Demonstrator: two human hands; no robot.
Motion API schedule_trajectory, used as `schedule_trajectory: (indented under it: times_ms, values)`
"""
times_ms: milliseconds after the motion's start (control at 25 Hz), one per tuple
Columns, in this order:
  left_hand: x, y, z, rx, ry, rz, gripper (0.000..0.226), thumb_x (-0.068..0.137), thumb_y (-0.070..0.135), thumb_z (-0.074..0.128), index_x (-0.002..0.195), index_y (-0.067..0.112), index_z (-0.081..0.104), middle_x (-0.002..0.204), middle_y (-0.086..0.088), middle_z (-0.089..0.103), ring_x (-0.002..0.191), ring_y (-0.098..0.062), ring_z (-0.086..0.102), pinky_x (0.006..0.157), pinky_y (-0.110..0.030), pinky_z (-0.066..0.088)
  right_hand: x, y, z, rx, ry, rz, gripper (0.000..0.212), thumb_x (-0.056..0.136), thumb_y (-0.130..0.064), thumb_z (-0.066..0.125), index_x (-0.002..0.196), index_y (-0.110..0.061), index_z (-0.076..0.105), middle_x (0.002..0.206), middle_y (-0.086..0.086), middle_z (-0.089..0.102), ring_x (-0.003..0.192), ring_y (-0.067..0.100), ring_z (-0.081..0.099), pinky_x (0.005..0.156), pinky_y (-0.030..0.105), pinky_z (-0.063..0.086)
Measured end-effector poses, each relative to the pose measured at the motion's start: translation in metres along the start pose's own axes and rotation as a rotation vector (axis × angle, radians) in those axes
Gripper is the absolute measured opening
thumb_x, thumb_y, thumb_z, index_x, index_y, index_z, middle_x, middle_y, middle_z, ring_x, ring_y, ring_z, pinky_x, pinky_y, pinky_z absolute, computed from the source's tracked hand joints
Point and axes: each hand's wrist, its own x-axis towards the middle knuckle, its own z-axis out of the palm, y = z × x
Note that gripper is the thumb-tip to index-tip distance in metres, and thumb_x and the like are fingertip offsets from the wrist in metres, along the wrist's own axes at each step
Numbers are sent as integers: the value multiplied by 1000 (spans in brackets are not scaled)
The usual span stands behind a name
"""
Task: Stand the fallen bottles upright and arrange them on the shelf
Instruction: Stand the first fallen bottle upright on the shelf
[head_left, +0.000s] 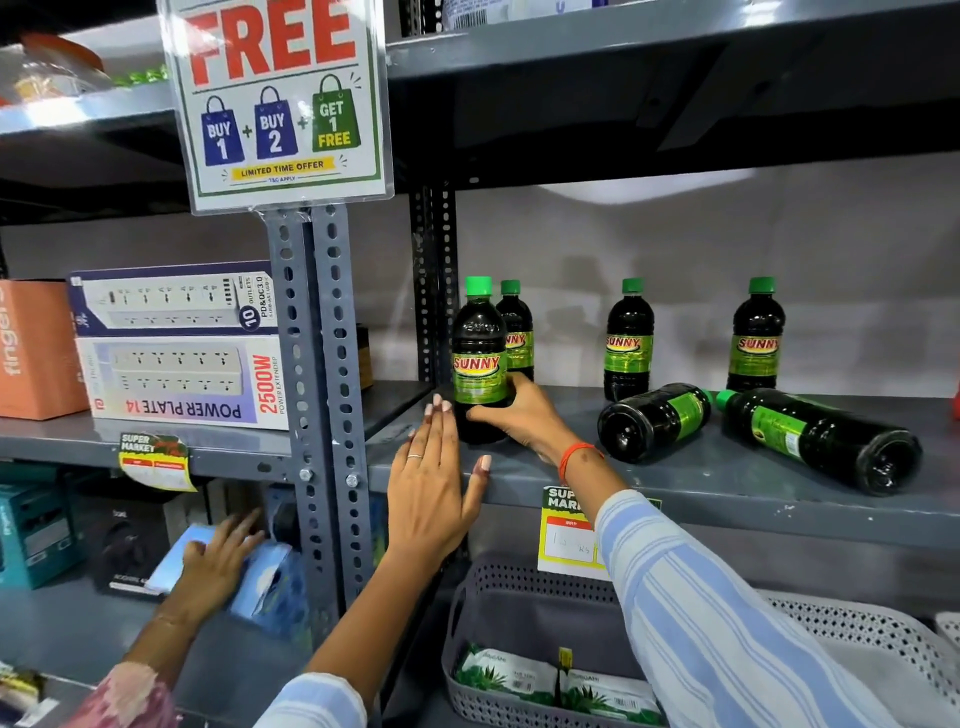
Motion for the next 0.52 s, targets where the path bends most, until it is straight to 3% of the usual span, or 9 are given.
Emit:
schedule_trajectory:
  times_ms: [120,360,440,520]
  values:
    - [-1,0,2,15,51,14,79,93,57,12,145,-1,8,154,-18,11,144,-24,9,117,-38,9,-12,-6,4,26,-39,-23,64,69,-24,81,125,-12,52,113,2,62,103,14,55,95,30,46]
    - [-2,5,1,26,50,5,81,92,60,9,145,0,2,153,-22,8,144,-28,2,117,-47,3,-30,-12,-2,143,-113,-20,68,73,-23,80,131,-8,48,132,10,59,121,21,55,105,37,45]
    - [-2,13,0,19,42,33,80,92,60,8,146,2,2,154,-19,7,145,-25,0,117,-47,1,-41,-15,-12,75,24,-78,60,79,-28,72,131,-9,50,130,11,60,119,24,57,102,39,47]
    - [1,29,-1,-20,50,56,80,91,62,7,146,5,7,155,-14,9,145,-20,1,117,-43,-2,-53,-13,-36,-124,345,-230,38,85,-30,62,119,-12,59,120,8,62,111,22,57,94,34,47]
